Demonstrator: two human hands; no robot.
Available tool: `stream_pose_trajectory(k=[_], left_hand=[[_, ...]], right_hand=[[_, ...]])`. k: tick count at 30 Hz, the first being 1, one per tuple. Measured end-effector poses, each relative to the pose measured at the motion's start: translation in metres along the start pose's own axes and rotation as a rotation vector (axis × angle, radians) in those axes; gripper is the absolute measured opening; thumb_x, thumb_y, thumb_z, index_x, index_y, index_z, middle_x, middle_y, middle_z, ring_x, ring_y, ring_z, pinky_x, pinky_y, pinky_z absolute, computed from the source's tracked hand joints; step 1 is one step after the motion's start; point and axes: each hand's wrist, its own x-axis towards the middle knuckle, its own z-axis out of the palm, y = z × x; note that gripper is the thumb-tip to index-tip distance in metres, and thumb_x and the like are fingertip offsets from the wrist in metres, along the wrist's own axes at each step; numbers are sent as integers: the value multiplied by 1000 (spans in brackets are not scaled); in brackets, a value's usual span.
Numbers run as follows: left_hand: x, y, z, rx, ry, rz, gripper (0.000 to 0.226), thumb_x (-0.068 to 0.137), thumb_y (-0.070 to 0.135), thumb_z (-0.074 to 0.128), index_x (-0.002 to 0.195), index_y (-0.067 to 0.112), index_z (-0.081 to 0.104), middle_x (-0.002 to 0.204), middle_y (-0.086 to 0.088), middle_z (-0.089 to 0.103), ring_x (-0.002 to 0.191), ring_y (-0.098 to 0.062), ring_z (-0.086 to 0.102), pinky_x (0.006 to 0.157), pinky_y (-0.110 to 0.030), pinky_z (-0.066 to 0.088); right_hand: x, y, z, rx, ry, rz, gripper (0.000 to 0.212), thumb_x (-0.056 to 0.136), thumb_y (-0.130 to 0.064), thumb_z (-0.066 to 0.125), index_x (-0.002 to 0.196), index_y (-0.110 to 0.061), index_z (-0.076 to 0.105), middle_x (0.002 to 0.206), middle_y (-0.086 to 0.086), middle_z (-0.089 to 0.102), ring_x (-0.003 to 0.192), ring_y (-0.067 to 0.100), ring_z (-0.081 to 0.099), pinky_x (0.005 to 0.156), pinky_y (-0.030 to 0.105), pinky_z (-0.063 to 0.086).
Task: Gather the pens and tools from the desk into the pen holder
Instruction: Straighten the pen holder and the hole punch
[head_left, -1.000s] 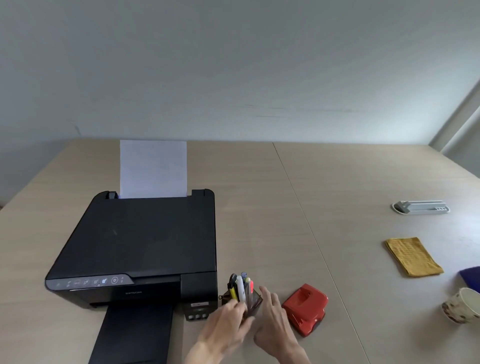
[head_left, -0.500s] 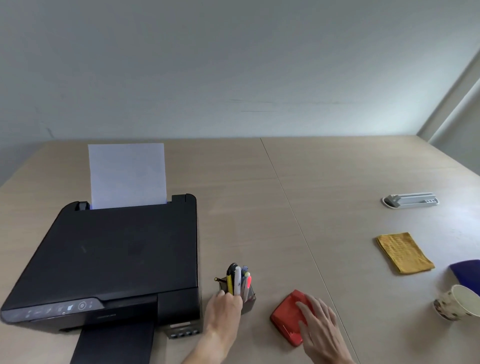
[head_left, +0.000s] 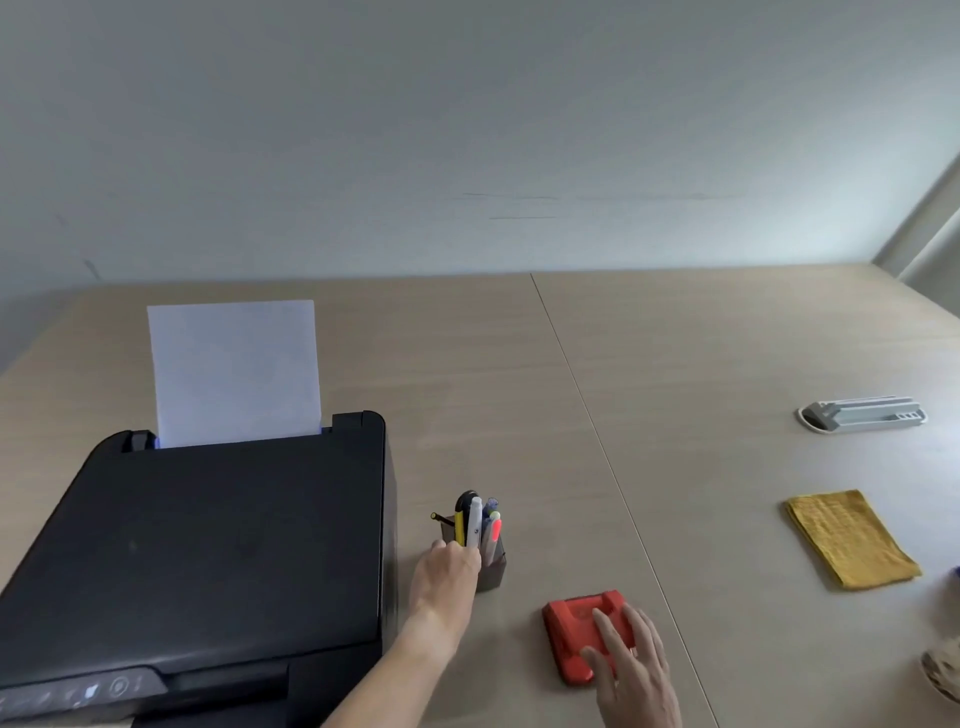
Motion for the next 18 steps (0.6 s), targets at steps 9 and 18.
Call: stream_pose_trajectory(k=[9,18], left_hand=[[57,-15,-17,-37,-5,-64,29,94,-3,54,121,5,58,107,-13,70,101,-23,61,82,-31,55],[93,-34,-26,-23,18,-109,30,89,-8,56,115,7,59,102,-12,70,98,-24,61,82,-31,53]], right_hand=[[113,-58,23,95,-76,178,42,95,-39,50,135,-26,49,156,0,23,145,16,7,105,36,37],[191,-89,41,64,-169,133,37,95,-37,49,127,-19,53,154,4,25,143,20,8,100,40,40]])
